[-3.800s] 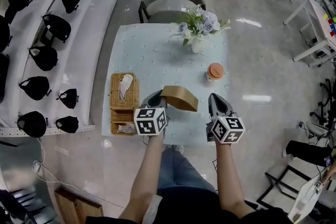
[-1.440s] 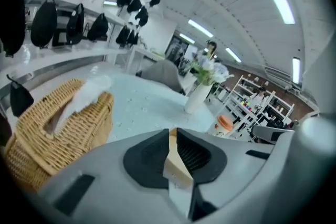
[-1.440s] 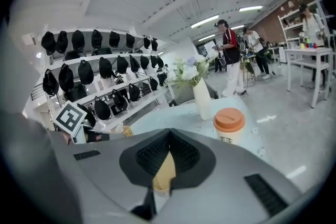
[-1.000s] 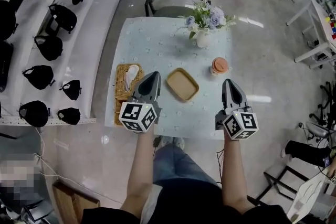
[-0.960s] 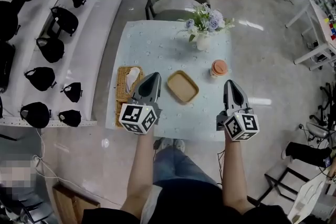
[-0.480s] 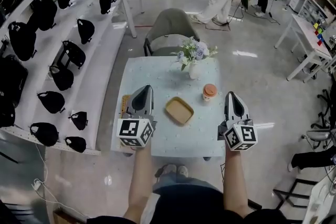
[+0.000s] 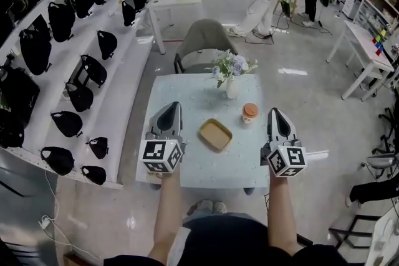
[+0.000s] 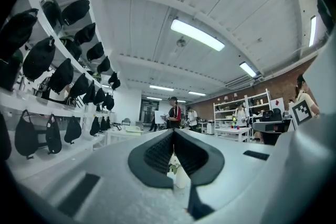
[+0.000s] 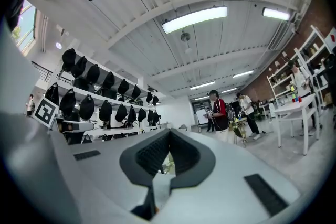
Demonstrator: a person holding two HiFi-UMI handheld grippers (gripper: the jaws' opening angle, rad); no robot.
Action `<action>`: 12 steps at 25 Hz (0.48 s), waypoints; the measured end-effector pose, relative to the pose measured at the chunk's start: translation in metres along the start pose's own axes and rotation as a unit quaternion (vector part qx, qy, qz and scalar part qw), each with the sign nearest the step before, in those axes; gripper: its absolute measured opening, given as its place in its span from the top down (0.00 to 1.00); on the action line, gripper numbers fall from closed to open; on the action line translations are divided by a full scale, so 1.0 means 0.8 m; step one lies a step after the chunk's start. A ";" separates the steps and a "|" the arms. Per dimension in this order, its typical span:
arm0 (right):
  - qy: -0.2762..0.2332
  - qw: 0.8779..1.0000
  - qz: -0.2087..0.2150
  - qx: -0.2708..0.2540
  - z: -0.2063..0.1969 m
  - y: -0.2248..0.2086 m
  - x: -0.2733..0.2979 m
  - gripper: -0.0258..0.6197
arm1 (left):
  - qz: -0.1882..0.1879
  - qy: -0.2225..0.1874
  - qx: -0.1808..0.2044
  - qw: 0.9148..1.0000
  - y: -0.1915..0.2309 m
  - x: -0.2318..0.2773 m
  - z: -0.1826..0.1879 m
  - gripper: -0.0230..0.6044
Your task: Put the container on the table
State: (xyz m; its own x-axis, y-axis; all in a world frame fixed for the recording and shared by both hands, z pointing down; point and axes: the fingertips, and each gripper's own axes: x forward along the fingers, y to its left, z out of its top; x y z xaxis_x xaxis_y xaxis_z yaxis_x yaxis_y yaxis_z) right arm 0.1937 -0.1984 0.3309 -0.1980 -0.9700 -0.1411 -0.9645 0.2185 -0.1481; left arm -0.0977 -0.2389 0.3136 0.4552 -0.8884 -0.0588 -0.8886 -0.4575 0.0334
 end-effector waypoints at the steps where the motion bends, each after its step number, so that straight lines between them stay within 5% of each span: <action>1: 0.000 1.000 -0.001 0.000 0.000 0.001 0.000 0.96 | 0.000 0.000 0.000 1.000 0.001 0.001 -0.001 0.95; 12: 0.008 1.000 -0.011 0.001 -0.007 0.004 -0.001 0.96 | -0.006 0.009 -0.001 1.000 0.002 -0.004 -0.007 0.95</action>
State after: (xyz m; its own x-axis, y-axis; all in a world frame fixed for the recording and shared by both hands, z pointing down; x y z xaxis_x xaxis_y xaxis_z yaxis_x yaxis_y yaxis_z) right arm 0.1895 -0.1972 0.3357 -0.1795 -0.9761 -0.1227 -0.9683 0.1973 -0.1531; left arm -0.1000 -0.2372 0.3194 0.4676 -0.8830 -0.0416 -0.8826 -0.4690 0.0341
